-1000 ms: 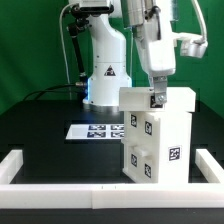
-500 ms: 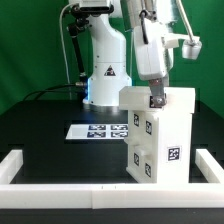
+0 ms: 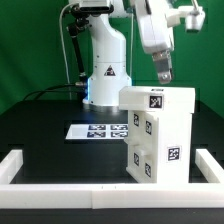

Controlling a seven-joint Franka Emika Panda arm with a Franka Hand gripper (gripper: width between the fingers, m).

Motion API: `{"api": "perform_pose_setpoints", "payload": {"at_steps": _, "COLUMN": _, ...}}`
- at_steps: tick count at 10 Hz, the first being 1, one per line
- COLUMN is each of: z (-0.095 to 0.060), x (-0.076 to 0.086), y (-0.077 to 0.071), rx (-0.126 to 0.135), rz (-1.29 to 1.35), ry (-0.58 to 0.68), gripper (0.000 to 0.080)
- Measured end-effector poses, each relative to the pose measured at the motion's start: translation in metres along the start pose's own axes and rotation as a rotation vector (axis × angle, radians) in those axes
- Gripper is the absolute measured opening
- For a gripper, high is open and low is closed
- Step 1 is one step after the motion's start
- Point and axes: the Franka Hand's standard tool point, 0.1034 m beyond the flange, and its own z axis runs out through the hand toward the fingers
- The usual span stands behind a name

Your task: Assemble cabinet

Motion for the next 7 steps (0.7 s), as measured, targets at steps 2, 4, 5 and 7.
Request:
{"api": "perform_pose_setpoints", "payload": {"at_steps": 2, "z": 0.003, "x": 0.001, "y": 0.001, "rx": -0.005, "rz": -0.029, "ry": 0.002, "gripper": 0.0797}}
{"api": "perform_pose_setpoints", "payload": {"at_steps": 4, "z": 0.002, "x": 0.0, "y": 0.001, "rx": -0.053, "rz": -0.291, "ry": 0.025, "gripper": 0.0797}}
{"api": "perform_pose_setpoints", "payload": {"at_steps": 5, "z": 0.002, "x": -0.004, "y": -0.004, "rx": -0.061, "rz": -0.452, "ry": 0.03, "gripper": 0.0797}}
{"api": "perform_pose_setpoints", "payload": {"at_steps": 7, "z": 0.003, "x": -0.01, "y": -0.004, "rx": -0.111, "rz": -0.677, "ry": 0.011, "gripper": 0.0797}}
